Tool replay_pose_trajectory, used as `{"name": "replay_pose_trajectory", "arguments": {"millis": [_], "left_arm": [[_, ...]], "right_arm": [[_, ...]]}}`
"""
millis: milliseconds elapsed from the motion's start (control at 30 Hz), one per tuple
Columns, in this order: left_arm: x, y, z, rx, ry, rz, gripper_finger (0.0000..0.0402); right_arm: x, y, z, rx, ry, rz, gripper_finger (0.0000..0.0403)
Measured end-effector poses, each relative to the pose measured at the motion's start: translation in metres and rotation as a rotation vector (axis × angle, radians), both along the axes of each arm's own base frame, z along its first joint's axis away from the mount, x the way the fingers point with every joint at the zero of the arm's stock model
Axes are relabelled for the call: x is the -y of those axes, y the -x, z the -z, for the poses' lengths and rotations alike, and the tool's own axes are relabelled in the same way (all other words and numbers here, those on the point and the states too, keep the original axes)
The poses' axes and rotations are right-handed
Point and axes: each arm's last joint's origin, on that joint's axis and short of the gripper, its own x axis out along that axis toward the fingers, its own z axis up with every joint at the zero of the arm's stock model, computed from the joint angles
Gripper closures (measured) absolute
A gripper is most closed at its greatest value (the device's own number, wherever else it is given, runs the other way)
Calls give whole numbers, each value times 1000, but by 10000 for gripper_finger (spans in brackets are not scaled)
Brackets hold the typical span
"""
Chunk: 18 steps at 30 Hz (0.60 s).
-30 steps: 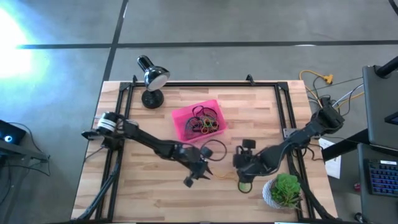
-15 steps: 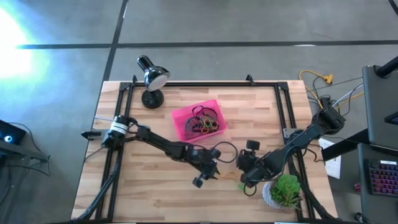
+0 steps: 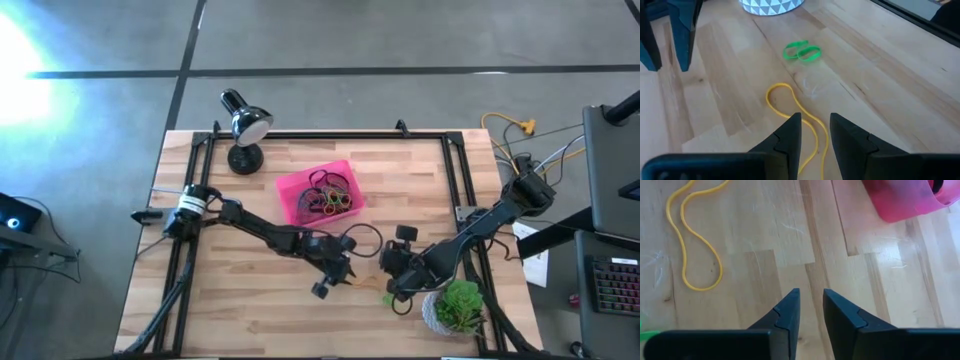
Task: Pick and place rubber bands into bin
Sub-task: Put the yellow rubber band into the red bin
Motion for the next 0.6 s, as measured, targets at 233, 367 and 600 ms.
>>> {"name": "replay_pose_trajectory", "arguments": {"millis": [233, 367, 600], "left_arm": [[1, -6, 16, 18, 2, -2, 314], [2, -6, 26, -27, -6, -5, 314], [1, -5, 28, -67, -3, -45, 314]], "right_arm": [[0, 0, 0, 0, 0, 0, 331], [0, 0, 0, -2, 1, -1, 337], [0, 1, -2, 0, 1, -7, 338]]}}
